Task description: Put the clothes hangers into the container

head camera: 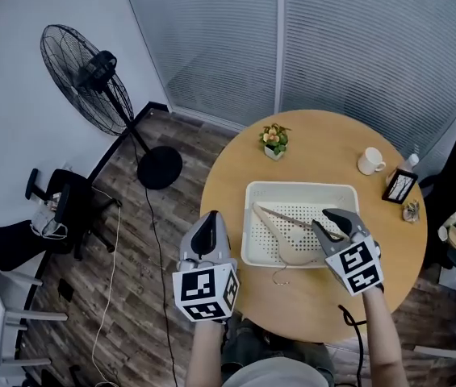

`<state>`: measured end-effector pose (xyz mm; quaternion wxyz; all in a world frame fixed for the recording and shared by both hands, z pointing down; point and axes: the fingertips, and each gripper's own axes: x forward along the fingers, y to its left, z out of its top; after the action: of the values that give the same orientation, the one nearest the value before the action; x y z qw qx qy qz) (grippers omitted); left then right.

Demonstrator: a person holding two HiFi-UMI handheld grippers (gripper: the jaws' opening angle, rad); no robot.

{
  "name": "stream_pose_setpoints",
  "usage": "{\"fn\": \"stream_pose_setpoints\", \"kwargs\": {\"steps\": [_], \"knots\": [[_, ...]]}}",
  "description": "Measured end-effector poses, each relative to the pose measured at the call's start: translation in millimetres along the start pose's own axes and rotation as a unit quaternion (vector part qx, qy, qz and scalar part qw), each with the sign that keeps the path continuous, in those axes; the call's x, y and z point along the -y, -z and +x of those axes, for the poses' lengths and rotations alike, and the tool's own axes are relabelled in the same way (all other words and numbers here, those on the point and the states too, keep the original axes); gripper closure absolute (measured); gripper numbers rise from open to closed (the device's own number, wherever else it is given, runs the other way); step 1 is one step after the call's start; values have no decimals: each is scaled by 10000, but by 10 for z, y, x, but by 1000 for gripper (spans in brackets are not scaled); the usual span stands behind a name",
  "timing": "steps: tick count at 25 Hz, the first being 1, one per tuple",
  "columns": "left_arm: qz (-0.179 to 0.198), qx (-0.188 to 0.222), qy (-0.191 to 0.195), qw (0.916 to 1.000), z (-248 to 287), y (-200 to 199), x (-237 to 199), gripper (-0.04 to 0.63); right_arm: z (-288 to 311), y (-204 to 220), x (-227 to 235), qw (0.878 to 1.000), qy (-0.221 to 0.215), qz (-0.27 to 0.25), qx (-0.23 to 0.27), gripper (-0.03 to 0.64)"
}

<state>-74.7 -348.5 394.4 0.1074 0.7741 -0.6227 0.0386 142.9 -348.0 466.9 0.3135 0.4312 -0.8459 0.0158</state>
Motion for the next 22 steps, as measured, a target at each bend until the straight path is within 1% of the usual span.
{"fn": "stream_pose_setpoints", "kwargs": {"steps": [3,6,8,11,15,22], "knots": [[28,98,5,9999,-16,-77,-12,595,-70,-133,96,9977,271,494,371,503],[50,178,8,9998,-27,-149,-21,595,-175,-259,215,9917,690,798,737,537],[64,229,13,9997,-30,-199,-13,595,-250,-330,290,9868,959,919,928,547],[100,306,33,9995,-30,-263,11,595,-345,-395,358,9803,1242,1057,1112,571],[138,388,54,9991,-29,-321,38,595,-465,-433,411,9703,1525,1301,1358,594],[200,515,91,9984,-66,-398,102,595,-665,-453,479,9553,1934,1514,1645,594]]}}
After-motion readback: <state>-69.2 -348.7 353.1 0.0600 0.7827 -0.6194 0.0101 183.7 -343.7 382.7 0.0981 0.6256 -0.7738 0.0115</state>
